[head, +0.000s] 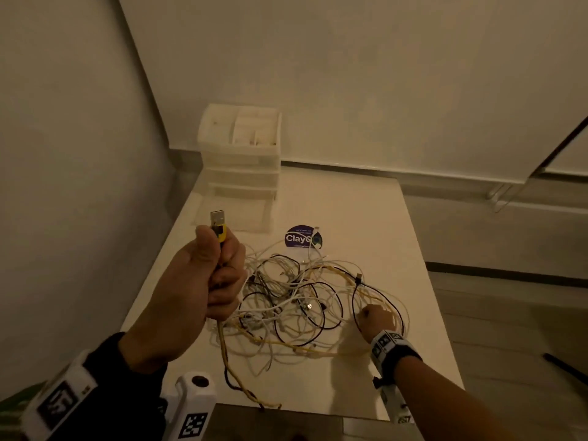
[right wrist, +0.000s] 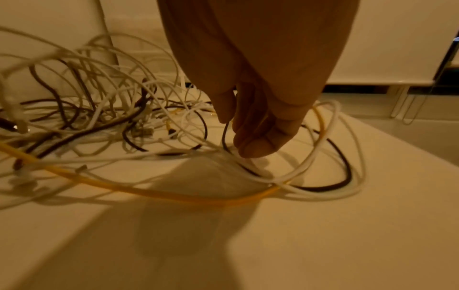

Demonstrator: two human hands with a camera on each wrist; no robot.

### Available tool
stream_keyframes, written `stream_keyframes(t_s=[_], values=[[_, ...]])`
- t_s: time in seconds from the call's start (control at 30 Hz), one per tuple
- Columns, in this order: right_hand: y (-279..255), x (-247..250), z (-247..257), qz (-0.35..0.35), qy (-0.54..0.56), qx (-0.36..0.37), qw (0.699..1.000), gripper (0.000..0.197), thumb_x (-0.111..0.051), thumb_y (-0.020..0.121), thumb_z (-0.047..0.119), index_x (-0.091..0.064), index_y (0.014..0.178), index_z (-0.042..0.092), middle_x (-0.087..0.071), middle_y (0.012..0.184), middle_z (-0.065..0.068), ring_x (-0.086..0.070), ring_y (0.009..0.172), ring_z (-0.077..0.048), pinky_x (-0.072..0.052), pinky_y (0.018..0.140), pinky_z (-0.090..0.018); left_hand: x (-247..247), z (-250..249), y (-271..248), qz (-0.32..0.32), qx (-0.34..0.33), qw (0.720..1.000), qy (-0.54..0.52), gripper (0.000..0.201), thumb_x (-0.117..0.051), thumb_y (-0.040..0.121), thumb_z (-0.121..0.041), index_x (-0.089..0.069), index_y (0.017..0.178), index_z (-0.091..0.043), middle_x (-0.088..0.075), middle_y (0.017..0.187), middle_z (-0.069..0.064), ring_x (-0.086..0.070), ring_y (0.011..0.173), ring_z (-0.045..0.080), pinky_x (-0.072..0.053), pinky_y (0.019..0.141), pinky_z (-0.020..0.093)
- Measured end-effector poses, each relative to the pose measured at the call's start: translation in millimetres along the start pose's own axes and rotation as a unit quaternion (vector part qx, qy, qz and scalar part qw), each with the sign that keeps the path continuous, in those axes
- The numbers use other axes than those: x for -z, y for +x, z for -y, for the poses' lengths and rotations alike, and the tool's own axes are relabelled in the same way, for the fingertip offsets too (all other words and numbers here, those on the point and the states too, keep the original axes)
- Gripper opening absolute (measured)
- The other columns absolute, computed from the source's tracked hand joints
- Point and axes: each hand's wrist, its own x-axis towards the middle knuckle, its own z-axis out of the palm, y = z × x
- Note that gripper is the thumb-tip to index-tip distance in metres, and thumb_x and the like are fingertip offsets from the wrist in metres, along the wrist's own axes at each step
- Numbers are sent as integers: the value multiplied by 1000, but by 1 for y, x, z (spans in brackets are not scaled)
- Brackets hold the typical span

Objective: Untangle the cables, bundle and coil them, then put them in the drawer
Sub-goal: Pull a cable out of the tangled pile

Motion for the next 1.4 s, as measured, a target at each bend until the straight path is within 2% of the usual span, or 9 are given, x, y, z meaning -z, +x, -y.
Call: stream_keyframes(t_s=[0.27,0.4,0.53,0.6,0.77,0.87,1.1,1.23,1.4], values=[[12,-15,13,41,-21,32,998,22,-46,98,26,-59,105,9,-63,109,-12,-61,98,-28,-49,80,-32,0,3,-1,-132,-31,987,91,74,-65,57,-80,-29,62,-15,-26,52,-1,-19,38,8,-21,40,14],[3,24,15,9,109,65,992,8,-54,89,14,-55,84,8,-63,80,-12,-59,73,-30,-48,66,-36,-4,10,5,-134,-33,984,109,68,-61,64,-78,-34,58,-17,-26,50,2,-19,38,11,-23,40,15],[-18,78,24,73,476,25,876,19,-45,97,5,-61,100,-4,-43,60,-10,-33,49,-19,-32,50,-34,-17,18,24,-125,-41,983,126,69,-56,66,-81,-28,61,-18,-21,54,-2,-12,44,11,-17,41,16],[-35,117,36,71,533,76,840,30,-39,103,16,-63,99,-1,-32,61,-6,-24,51,-17,-23,52,-32,-24,22,35,-106,-44,987,116,69,-55,68,-80,-29,63,-16,-20,55,-2,-12,44,11,-17,41,16],[-83,193,69,30,477,309,822,27,-41,102,17,-61,91,3,-36,59,-4,-28,52,-18,-27,53,-35,-43,29,57,-56,-38,996,55,34,-58,87,-38,-50,72,-8,-21,57,1,-11,47,15,-14,42,23],[-127,204,95,12,381,415,826,24,-43,99,22,-63,92,12,-49,60,5,-42,54,-15,-36,54,-32,-56,29,65,-47,-42,998,19,28,-53,94,-30,-58,81,-6,-21,59,3,-12,50,17,-13,44,26],[-195,163,142,-64,280,458,841,20,-45,99,25,-61,88,32,-56,67,25,-51,59,-3,-33,56,-11,-57,16,58,-58,-45,996,53,38,-41,91,-42,-59,82,-10,-27,56,2,-25,46,12,-26,41,21],[-198,149,160,-113,230,460,850,18,-46,97,26,-61,87,26,-61,70,17,-53,60,-5,-34,54,-14,-44,14,47,-55,-44,995,70,39,-39,91,-44,-60,86,-12,-31,55,-1,-28,46,9,-28,42,20],[-203,136,179,-130,201,475,846,15,-46,98,20,-57,89,24,-59,70,12,-55,62,-8,-42,55,-19,-32,13,38,-48,-43,991,114,27,-38,98,-28,-53,87,-7,-55,52,-15,-50,45,-2,-43,47,13]])
